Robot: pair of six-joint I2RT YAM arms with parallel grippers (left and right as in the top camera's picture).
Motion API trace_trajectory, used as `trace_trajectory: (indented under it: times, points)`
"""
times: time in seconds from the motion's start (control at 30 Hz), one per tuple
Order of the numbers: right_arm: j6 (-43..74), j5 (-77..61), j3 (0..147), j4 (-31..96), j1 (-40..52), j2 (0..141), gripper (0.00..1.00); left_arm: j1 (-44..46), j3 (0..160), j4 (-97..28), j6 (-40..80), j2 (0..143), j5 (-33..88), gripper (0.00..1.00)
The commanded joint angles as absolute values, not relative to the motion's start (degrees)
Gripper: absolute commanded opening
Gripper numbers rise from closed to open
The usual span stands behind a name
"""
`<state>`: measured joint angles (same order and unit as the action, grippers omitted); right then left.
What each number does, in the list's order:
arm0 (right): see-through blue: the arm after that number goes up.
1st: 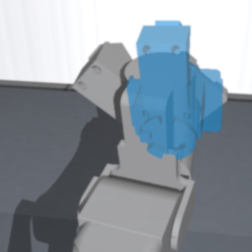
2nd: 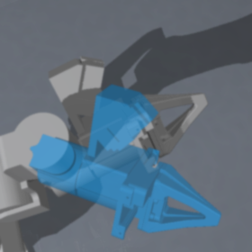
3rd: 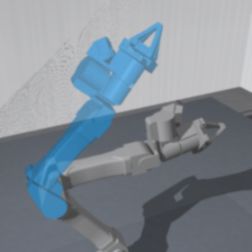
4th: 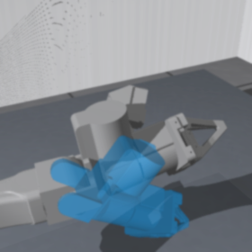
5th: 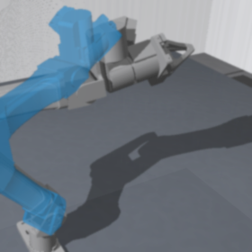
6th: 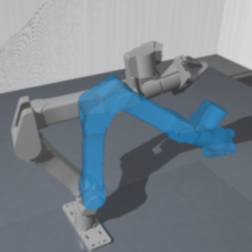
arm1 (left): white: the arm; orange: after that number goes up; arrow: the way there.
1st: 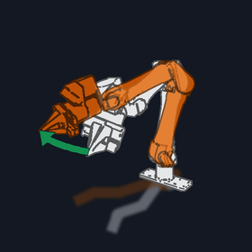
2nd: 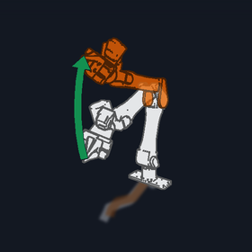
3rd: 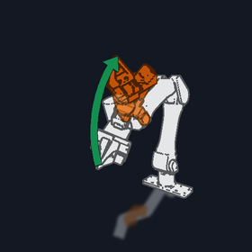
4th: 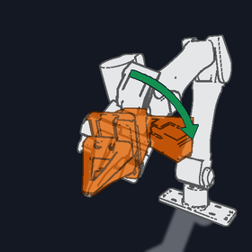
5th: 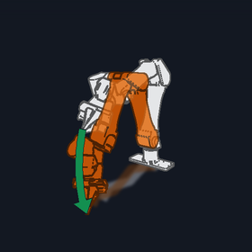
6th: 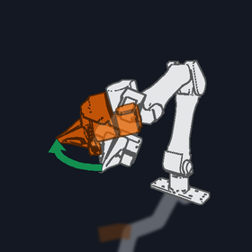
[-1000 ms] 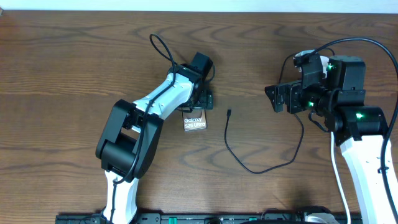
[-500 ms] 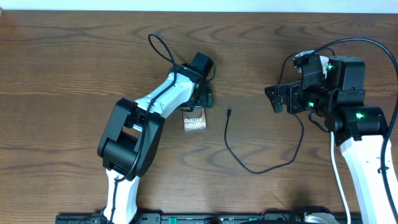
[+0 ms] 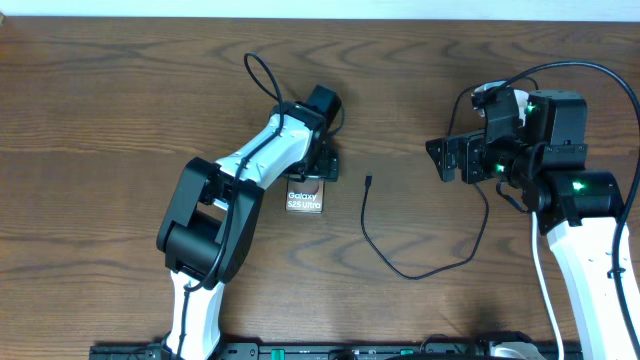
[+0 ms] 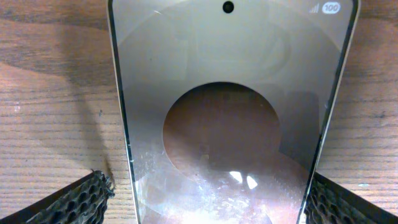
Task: Plug charger to phone and switch on socket
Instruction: 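Lower the left gripper onto the phone's top edge, then close the left gripper on the phone and adjust the grip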
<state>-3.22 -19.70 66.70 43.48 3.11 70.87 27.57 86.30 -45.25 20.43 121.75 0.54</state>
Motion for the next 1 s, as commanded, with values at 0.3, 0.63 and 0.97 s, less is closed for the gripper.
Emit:
trace_trajectory:
  times: [0.3,0.63,0.97]
  points:
    - [-3.86,-19.62,67.92,43.55,2.61,71.26,0.99,26.44,85.52,-46.19,17.08,123.9,-1.04,0.95]
    - [-3.68,-19.64,67.92,43.55,2.61,71.29,0.99,26.44,85.38,-46.19,15.42,123.94,-0.4,0.95]
    - [-3.68,-19.62,67.92,43.55,2.61,71.26,0.99,26.44,85.34,-45.98,15.11,124.01,2.52,0.94]
